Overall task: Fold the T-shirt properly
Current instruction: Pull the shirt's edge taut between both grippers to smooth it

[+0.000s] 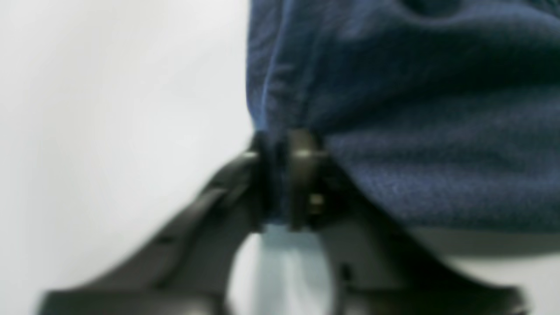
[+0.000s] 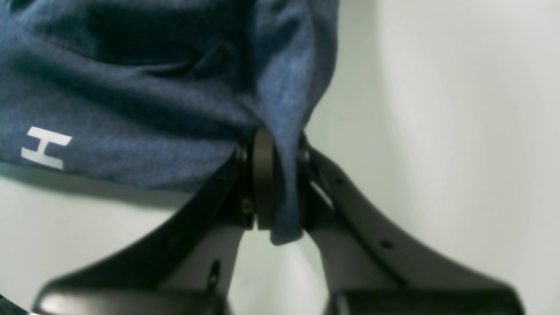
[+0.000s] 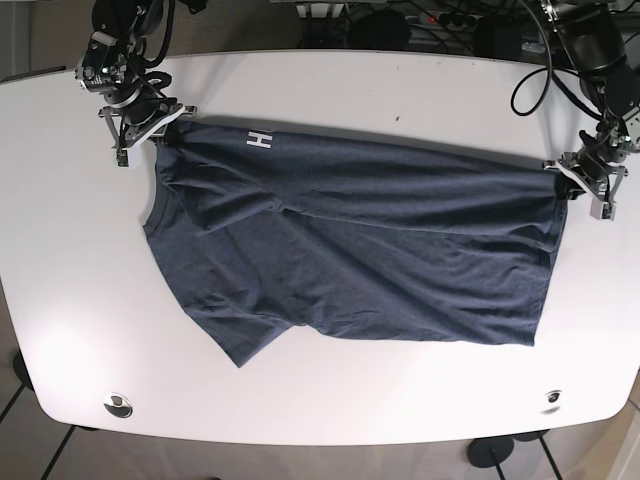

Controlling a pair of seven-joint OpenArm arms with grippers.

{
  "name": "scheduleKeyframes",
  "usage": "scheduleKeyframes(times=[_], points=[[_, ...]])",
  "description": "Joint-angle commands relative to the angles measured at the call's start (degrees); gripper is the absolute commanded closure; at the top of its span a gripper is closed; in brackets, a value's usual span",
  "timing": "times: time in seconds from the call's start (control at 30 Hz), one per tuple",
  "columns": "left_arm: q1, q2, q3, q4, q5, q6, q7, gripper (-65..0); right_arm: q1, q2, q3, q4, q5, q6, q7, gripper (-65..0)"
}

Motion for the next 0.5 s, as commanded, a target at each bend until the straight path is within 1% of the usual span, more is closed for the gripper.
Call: scheduleKeyframes(times=[0.03,0.07,0.1,0.13,0.2,0.23,0.3,0.37,0.5], points=[[1.38,-1.44,-0.63,1.57,-0.25,-1.47,0.16,0.0,-0.21,0.53,0.21,1.11,-0.98,-0.09,-1.5,-2.1],[2.26,-1.35,-1.42,3.33,-0.34,-3.53,0.33,0.0,-0.21,0.53,0.21,2.78,-0.98,0.0,-1.41,-1.9],[3.93,-1.27,-2.83,5.0,-0.34,-3.53,1.12,0.0,-0.3,0.53,0.21,3.75,-0.98,0.44,-1.41,-1.9],[5.86,-1.09,-4.76,7.11,-0.34,-3.53,2.71,0.0,-0.47,0.53,0.3,4.45,-0.98,1.32,-1.41,-1.9],[8.85,1.9,-9.69,12.38,-0.16,-3.53,6.05,0.0,-0.82,0.71,0.47,4.8,-1.42,2.72,-1.67,-1.7],[10.96,3.48,-12.85,16.07,0.01,-3.53,8.42,0.0,-1.88,1.24,1.79,5.15,-1.33,2.99,-1.85,-1.7],[14.3,4.36,-14.7,20.03,0.01,-3.53,10.36,0.0,-4.16,1.5,2.76,7.09,-1.33,2.99,-1.94,-1.7],[18.96,4.98,-16.81,22.67,-0.25,-3.53,10.71,0.0,-8.56,1.85,2.76,9.37,-1.16,2.99,-1.94,-1.7],[22.74,7.17,-20.41,24.87,0.01,-3.53,10.88,0.0,-13.57,2.82,2.85,9.81,-0.98,2.99,-1.85,-1.9]])
